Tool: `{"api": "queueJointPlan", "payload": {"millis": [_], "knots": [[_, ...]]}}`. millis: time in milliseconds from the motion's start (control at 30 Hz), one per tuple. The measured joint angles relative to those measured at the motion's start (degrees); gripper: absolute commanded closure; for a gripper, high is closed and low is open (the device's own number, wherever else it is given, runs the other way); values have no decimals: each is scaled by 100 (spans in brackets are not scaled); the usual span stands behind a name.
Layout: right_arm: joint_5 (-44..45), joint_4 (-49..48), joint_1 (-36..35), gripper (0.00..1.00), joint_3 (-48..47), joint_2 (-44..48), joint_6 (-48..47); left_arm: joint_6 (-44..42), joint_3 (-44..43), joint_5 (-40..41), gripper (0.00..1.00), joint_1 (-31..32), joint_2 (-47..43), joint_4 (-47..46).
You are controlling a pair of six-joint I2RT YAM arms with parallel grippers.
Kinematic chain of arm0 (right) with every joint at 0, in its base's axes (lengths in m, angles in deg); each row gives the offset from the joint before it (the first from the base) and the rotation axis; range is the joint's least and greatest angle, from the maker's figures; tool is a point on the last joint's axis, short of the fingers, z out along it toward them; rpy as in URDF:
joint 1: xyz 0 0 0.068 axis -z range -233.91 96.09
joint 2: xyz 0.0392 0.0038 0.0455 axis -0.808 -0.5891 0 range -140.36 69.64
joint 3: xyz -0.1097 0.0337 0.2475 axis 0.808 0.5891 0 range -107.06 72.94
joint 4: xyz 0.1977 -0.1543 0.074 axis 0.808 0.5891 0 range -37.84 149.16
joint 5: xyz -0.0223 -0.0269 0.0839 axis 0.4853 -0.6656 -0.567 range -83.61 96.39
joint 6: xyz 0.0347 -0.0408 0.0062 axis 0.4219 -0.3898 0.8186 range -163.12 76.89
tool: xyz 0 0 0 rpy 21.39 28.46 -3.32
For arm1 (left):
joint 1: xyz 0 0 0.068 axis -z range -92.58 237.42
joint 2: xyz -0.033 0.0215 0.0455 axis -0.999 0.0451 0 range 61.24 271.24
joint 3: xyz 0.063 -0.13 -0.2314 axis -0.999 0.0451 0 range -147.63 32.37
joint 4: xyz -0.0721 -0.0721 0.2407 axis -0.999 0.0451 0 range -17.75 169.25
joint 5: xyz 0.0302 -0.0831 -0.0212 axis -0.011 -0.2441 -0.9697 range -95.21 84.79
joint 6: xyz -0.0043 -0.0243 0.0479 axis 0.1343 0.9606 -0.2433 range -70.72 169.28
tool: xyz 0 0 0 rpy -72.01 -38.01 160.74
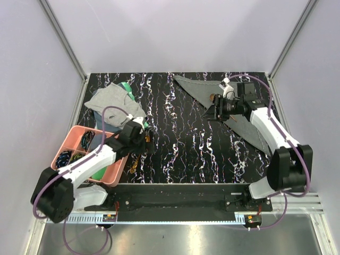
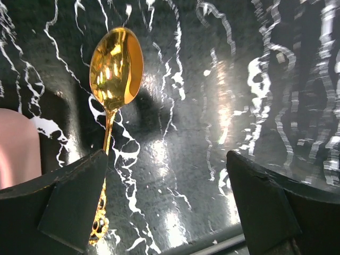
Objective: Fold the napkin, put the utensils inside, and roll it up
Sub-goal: Grab a utensil with the right arm
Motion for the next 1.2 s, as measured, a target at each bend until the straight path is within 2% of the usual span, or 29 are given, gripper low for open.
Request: {"api": "queueJointPlan", "payload": {"millis": [167,400,900,1200], "knots": [[-129,-9,0,45,450,680,35,55,66,503,2,282,442,-181],[-125,-9,0,44,717,879,50,90,210,863,1,313,682,-472],[-111,-162,0,44,1012,876,120,103,435,748,1,367,1095,-1281],[-94,-306,0,44,1106,866,142,568,393,525,1,859,1408,-2002]]}}
